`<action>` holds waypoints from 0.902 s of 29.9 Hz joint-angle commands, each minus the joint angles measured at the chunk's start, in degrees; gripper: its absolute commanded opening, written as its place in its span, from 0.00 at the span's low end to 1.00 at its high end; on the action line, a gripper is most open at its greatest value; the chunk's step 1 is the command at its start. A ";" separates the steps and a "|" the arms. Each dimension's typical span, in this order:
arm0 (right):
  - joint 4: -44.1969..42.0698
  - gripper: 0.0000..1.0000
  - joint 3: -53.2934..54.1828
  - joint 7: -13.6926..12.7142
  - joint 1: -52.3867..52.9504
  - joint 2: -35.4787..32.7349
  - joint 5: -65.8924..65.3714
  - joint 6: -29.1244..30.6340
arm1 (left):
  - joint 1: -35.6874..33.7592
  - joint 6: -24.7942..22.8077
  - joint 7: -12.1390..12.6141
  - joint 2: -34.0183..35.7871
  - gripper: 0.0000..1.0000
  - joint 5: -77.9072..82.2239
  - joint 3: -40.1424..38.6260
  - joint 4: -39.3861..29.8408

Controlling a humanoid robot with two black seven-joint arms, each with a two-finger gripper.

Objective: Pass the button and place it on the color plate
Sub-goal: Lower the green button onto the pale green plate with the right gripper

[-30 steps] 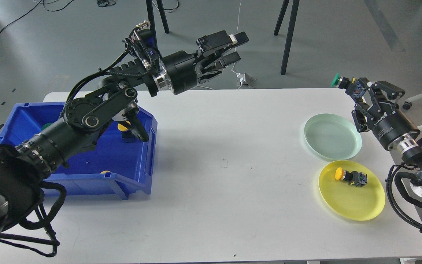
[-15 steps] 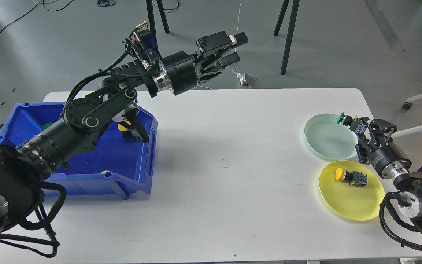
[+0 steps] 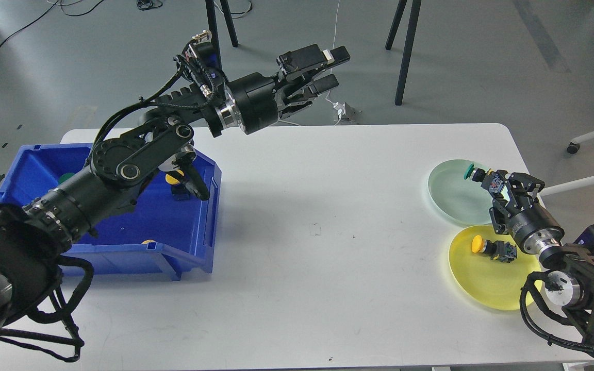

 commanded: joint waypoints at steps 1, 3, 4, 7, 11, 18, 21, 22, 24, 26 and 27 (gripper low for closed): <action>0.00 0.32 0.00 0.00 0.38 0.24 0.00 -0.01 | 0.00 0.00 0.00 0.08 0.77 0.00 0.01 0.00; 0.00 0.35 0.00 0.00 0.38 0.50 0.00 -0.01 | 0.00 0.00 0.00 0.08 0.77 0.00 -0.08 0.00; 0.00 0.37 0.00 0.00 0.38 0.50 0.00 -0.01 | 0.00 0.00 0.00 0.08 0.77 0.00 0.01 0.00; 0.09 0.39 0.09 0.00 0.38 0.41 0.17 -0.01 | 0.00 0.00 0.00 0.08 0.77 0.00 0.01 0.00; 0.09 0.39 0.18 0.00 0.38 0.41 0.26 -0.01 | 0.00 0.00 0.00 0.08 0.77 0.00 0.01 0.00; 0.09 0.42 0.27 0.00 -0.33 0.24 0.35 -0.01 | 0.00 0.00 0.00 0.08 0.77 0.00 0.01 0.00; 0.09 0.45 0.27 0.00 -0.33 0.24 0.35 -0.01 | 0.00 0.00 0.00 0.08 0.77 -0.09 0.01 0.00; 0.09 0.45 0.27 0.00 -0.33 0.33 0.35 -0.01 | 0.00 0.00 0.00 0.08 0.77 0.00 0.01 0.00; 0.18 0.47 0.27 0.00 -0.33 0.41 0.35 -0.01 | 0.00 0.00 0.00 0.08 0.77 0.00 0.01 0.00; 0.18 0.47 0.27 0.00 -0.33 0.41 0.35 -0.01 | 0.00 0.00 0.00 0.08 0.77 0.00 0.01 0.00; 0.18 0.48 0.27 0.00 -0.33 0.41 0.35 -0.01 | 0.00 0.00 0.00 0.08 0.77 0.00 0.01 0.00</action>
